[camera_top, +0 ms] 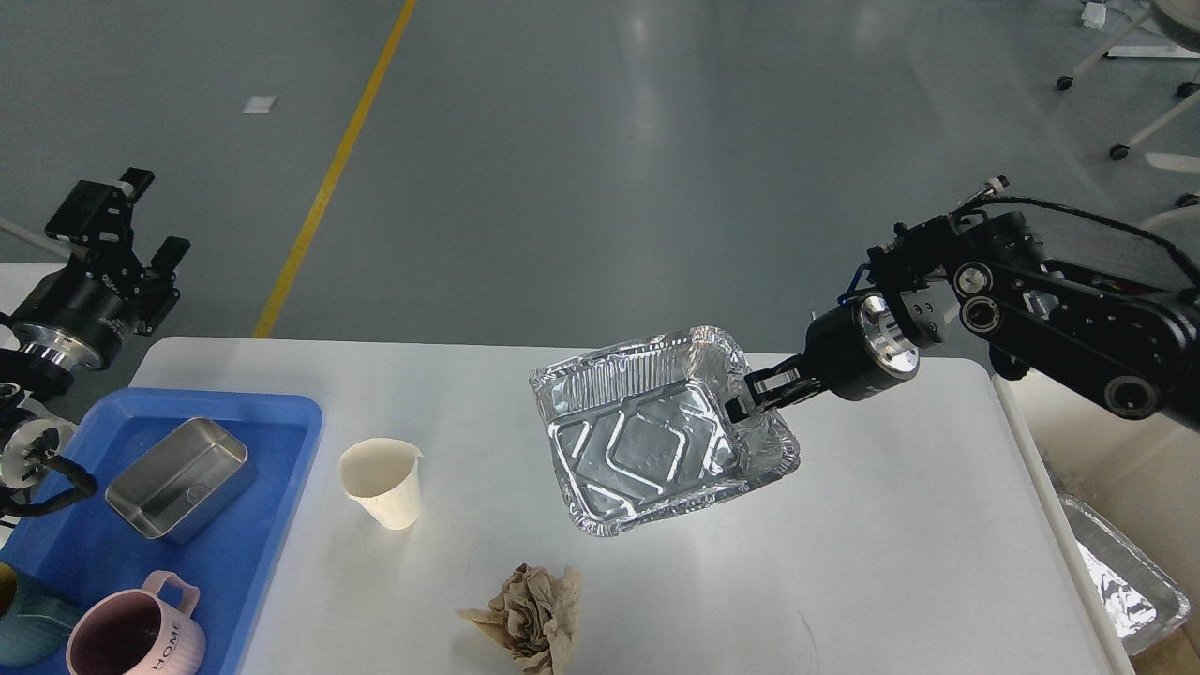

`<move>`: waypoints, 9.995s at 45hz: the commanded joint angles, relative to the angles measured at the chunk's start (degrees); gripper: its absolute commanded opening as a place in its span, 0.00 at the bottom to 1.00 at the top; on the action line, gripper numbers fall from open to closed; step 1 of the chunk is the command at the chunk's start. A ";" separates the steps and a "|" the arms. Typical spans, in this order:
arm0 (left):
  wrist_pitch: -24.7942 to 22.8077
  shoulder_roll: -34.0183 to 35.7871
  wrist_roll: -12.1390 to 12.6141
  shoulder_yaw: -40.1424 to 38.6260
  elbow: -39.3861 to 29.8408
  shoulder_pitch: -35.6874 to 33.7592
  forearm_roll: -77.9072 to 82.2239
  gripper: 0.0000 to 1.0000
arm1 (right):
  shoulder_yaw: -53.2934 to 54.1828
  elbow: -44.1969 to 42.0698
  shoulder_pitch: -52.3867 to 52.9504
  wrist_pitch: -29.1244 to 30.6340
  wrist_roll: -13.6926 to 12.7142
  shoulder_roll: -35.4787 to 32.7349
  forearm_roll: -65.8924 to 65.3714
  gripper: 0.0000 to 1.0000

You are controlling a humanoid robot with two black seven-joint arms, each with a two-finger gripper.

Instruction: Tidy desktop

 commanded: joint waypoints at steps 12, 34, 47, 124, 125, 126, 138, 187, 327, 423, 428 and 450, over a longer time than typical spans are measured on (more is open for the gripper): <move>-5.77 27.01 12.35 20.10 -30.58 -3.68 12.48 0.96 | -0.01 0.00 -0.61 -0.18 -0.62 0.11 -0.47 0.00; -10.61 50.92 17.63 24.67 -48.78 -0.78 20.66 0.95 | -0.01 -0.09 -0.79 -0.18 -1.24 1.08 -0.56 0.00; -20.80 59.54 17.19 20.19 -50.01 -5.43 20.57 0.95 | -0.01 -0.52 -0.79 -0.18 -1.50 1.87 -0.56 0.00; -4.81 4.17 41.10 38.47 -27.78 -7.99 34.20 0.70 | 0.17 -0.52 -2.37 -0.27 -1.68 0.29 -0.47 0.00; -4.81 4.17 41.10 38.56 -27.78 -7.99 34.20 0.68 | 0.17 -0.52 -2.37 -0.18 -1.68 0.29 -0.47 0.00; -4.90 4.17 41.18 38.65 -27.78 -7.90 34.11 0.65 | 0.17 -0.52 -2.37 -0.18 -1.68 0.20 -0.47 0.00; -13.07 4.44 43.03 37.59 -27.95 -8.25 33.32 0.00 | 0.26 -0.52 -2.37 -0.27 -1.68 -0.42 -0.47 0.00; -40.04 24.30 31.95 -5.29 -37.53 -9.57 25.23 0.00 | 0.08 -0.61 -3.25 -0.27 -1.59 -0.50 -0.47 0.00; -40.04 -30.72 34.42 24.23 -17.32 -38.40 46.24 0.52 | 0.69 -0.35 -3.25 0.09 -1.41 -1.29 0.41 0.00; -6.39 31.50 22.82 -3.27 -52.47 18.46 39.21 0.75 | 1.66 -1.14 -6.15 0.00 -1.41 -1.65 -0.12 0.00; -6.39 34.58 18.34 -3.01 -53.70 20.83 39.21 0.75 | 1.66 -1.31 -6.24 0.00 -1.41 -1.47 -0.12 0.00; -24.58 45.48 10.33 0.50 -55.02 22.86 39.12 0.77 | 1.66 -1.40 -6.94 0.00 -1.41 -1.03 -0.38 0.00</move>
